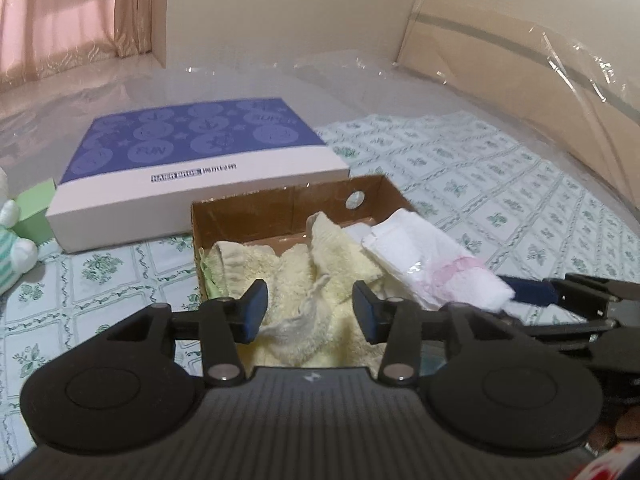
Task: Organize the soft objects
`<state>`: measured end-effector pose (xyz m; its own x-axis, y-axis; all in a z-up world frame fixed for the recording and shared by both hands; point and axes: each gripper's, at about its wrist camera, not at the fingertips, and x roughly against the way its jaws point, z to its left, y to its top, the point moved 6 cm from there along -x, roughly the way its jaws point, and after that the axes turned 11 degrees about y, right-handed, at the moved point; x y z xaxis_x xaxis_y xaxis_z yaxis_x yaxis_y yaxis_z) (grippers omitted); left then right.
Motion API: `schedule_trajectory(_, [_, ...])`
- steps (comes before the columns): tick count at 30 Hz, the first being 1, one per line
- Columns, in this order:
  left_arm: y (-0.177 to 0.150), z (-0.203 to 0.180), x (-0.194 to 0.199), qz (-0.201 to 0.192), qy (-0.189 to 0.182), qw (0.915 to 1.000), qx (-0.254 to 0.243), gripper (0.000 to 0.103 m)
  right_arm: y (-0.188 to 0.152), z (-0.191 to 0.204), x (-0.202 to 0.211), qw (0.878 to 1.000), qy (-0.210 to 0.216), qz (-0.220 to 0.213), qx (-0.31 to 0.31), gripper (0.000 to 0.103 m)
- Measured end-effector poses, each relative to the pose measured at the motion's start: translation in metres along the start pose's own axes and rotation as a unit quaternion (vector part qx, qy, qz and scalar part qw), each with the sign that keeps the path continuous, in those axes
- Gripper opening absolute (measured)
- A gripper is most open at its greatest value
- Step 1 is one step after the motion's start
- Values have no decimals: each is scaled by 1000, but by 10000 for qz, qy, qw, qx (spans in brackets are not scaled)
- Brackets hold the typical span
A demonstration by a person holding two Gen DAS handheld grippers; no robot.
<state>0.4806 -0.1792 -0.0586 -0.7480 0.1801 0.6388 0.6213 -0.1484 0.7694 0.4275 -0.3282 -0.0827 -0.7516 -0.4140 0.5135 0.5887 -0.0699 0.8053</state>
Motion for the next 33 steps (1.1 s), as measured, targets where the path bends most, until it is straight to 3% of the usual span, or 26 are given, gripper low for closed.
schedule_trajectory(2, [1,-1,9,-95,-23,10000,15,30,2,2,11,9997,13,-229,33,62])
schedule_trajectory(4, [1,-4,15,-156,-103,9998,-2,25,6,5,19,9990,22,-439,75,46])
schedule_trajectory(6, [2,-10,16,-220,-131,9996,-75,22,10,8,25,9980,40,-604,159,17])
schedule_trajectory(8, [1,-15,10,-167,-80,9997,-139,18,12,9,22,9980,6,-593,212,2])
schedule_trajectory(16, [-12,-14,-38,414,188,9989,85,12,-2,-7,-20,9997,-224,92,-55,1])
schedule_trajectory(24, [-14,-13,-62,557,290,9980,102,12,-5,-10,-50,9982,-357,490,26,1])
schedule_trajectory(33, [-12,-13,-50,540,247,9981,131,13,-3,-12,-47,9983,-399,422,-39,1])
